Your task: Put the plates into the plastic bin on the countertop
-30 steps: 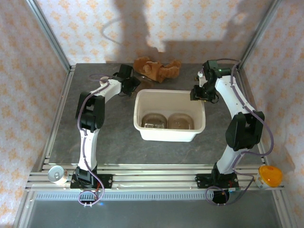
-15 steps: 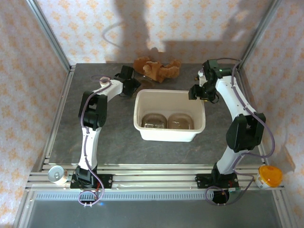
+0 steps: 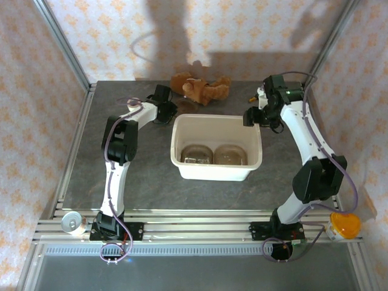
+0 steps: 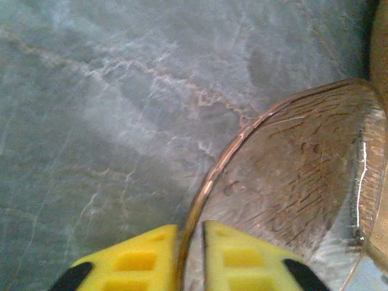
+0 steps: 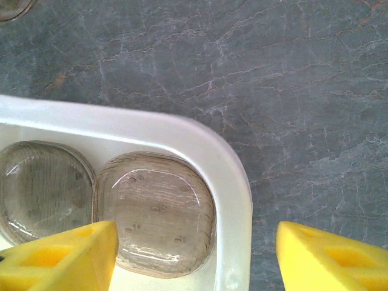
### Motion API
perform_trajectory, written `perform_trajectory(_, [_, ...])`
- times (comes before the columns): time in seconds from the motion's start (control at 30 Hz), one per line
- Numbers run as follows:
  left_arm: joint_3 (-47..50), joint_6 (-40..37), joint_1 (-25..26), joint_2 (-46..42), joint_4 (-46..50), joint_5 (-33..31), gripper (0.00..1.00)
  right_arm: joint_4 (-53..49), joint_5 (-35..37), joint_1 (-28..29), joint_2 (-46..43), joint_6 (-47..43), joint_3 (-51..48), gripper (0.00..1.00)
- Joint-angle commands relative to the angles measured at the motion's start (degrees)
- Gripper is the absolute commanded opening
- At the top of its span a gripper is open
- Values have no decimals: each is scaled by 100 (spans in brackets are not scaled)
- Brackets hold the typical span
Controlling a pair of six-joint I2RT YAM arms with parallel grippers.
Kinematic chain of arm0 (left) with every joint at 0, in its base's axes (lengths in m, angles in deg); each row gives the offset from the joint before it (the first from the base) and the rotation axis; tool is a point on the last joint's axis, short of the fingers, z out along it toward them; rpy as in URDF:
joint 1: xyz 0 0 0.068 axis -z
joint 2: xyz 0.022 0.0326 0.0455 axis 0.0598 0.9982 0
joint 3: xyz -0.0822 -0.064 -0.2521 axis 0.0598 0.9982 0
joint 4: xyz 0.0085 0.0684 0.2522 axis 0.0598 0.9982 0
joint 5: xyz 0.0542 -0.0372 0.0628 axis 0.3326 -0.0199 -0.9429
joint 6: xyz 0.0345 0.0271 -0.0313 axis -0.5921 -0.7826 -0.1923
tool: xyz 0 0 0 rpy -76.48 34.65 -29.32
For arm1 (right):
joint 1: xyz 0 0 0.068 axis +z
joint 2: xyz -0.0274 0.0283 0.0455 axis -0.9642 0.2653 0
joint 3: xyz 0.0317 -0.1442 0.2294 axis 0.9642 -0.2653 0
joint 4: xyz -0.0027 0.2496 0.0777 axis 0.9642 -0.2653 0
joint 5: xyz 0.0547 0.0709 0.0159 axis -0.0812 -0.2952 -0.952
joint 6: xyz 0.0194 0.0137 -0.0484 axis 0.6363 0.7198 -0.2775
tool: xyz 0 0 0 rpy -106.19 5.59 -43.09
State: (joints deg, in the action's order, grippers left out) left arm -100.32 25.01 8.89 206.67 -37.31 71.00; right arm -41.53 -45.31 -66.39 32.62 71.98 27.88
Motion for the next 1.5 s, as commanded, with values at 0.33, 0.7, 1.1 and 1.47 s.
perform_trajectory(0.33, [402, -117, 70, -554, -354, 209, 0, 268, 124, 12, -419, 113, -502, 69])
perform_trajectory(0.7, [2112, -435, 1, -2399, -156, -457, 0, 505, 19, -167, -472, -10, -573, 70])
perform_trajectory(1.1, [2113, -1539, -58, -4001, 684, -1374, 0, 970, -132, -373, -512, 29, -659, 70])
perform_trajectory(1.47, [866, -2501, -32, -4410, 1970, -109, 0, 1267, 70, -550, -604, 189, -702, 71])
